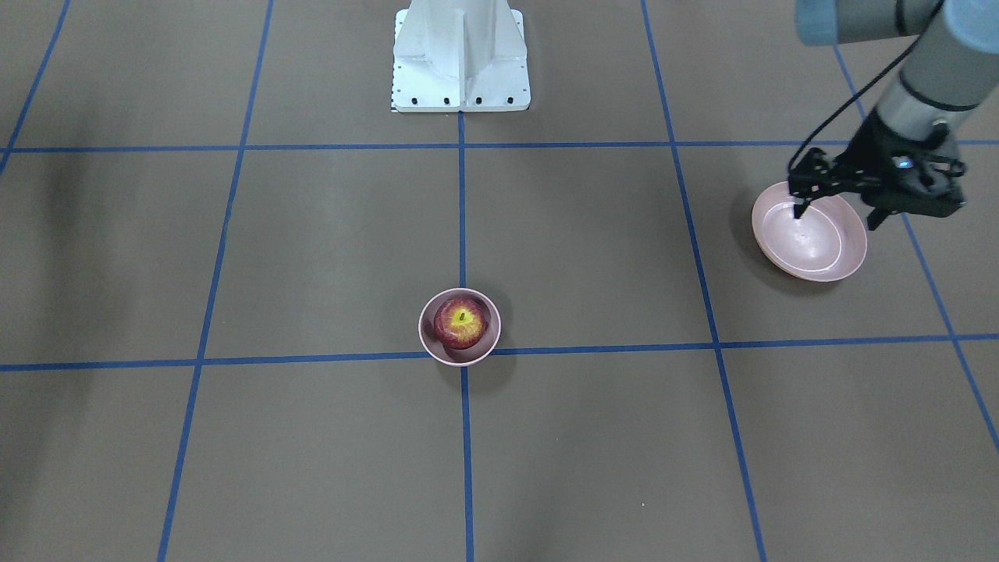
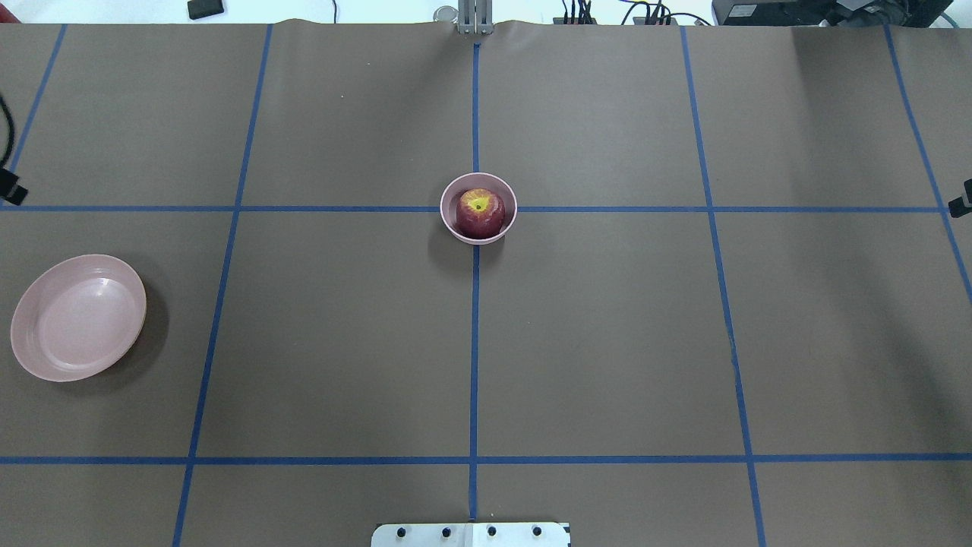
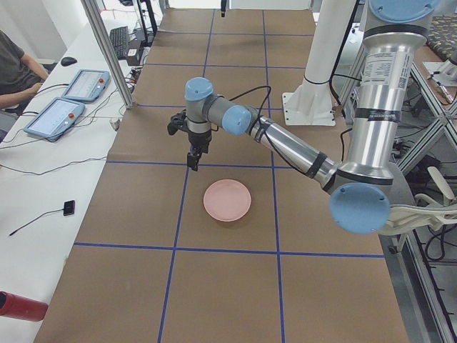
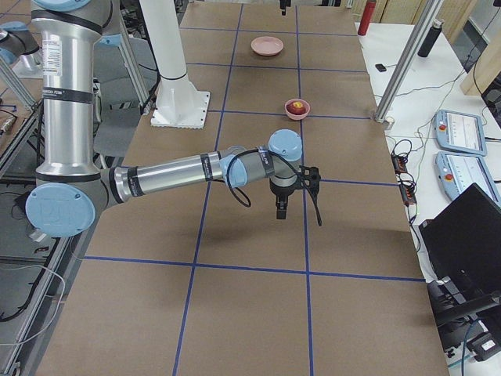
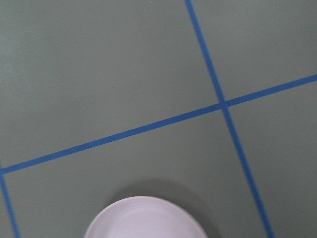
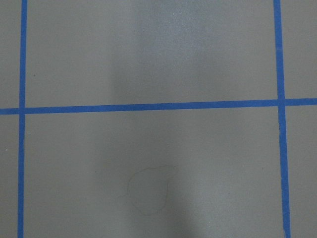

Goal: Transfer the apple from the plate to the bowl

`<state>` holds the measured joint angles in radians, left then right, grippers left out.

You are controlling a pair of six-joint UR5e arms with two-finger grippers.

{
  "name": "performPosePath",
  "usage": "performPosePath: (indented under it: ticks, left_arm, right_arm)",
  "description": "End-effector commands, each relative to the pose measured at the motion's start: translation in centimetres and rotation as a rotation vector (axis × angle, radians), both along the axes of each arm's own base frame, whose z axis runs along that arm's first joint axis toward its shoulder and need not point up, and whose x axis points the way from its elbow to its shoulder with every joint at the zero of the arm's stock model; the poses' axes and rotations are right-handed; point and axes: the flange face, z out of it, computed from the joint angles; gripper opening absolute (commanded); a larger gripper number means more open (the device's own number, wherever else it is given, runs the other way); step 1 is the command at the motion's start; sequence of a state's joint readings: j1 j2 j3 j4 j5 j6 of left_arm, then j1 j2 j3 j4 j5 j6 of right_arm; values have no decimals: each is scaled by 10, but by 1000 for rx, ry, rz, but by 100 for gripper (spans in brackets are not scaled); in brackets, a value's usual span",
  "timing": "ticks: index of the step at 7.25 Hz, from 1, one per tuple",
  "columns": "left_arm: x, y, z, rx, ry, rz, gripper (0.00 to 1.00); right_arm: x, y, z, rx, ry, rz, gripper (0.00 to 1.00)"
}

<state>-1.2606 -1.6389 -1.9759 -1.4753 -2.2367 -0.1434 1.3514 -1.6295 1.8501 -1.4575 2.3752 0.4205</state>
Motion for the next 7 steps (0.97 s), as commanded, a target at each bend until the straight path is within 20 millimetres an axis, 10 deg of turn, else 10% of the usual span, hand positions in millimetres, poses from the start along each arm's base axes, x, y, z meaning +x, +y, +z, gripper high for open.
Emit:
performPosePath:
  ticks: [1,7]
  left_arm:
    - [-49,4,44,15,-6,25,98]
    - [-67,22,77,-32,29,2,98]
  right_arm:
    - [-3,1,0,-8,-12,-9,100]
    - [41,-5,-3,39,4,-42,100]
